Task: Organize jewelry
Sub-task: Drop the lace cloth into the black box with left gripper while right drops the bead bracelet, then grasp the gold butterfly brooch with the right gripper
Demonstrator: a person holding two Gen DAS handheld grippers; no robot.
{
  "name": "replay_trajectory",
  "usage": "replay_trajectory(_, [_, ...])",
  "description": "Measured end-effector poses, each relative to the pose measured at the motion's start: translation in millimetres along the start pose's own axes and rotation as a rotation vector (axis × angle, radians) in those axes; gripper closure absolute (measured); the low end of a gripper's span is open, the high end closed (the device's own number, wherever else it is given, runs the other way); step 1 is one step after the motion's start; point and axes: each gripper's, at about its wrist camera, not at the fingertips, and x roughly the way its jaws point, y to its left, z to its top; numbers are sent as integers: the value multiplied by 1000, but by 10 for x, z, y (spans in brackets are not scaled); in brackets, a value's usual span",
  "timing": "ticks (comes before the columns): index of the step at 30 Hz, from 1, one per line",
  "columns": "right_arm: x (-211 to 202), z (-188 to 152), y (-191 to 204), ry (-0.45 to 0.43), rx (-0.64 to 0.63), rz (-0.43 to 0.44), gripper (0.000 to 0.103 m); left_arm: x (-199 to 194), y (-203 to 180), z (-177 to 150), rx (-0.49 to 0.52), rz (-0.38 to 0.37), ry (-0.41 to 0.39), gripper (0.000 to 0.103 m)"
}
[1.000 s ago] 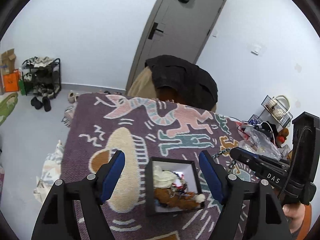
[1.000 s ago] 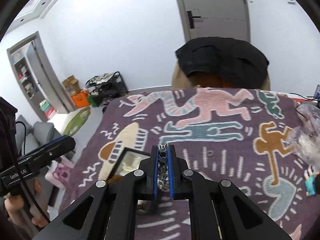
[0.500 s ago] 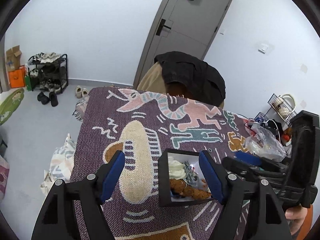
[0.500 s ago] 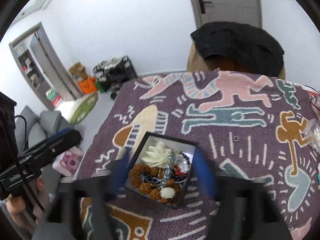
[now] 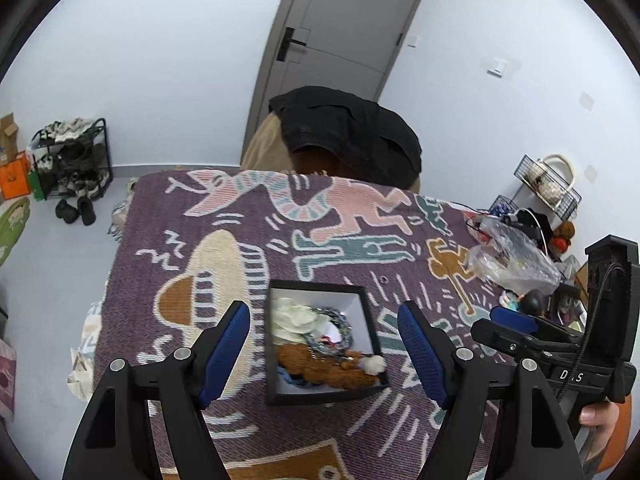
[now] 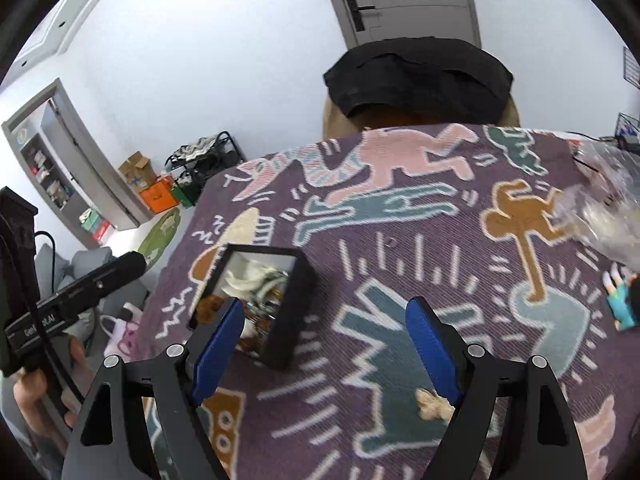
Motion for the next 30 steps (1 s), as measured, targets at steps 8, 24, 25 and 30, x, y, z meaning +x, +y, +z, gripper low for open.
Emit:
replay_trajectory(8, [-96,-168,-373,16,13,-29,20,102,-334,-117,45,-21,25,26])
replay_trajectory(24, [2,-587,-613,101,-78,-117,21,271,-693,-463,78,-21,75,26])
replay_trajectory(25, [32,-611,-614,109,-80,-123,21,280,-706,-484,79,-19,77,26])
replay_trajectory(30, [239,-721,-603,141,-77,-204,21,321,-725,-550,83,-17,90,26])
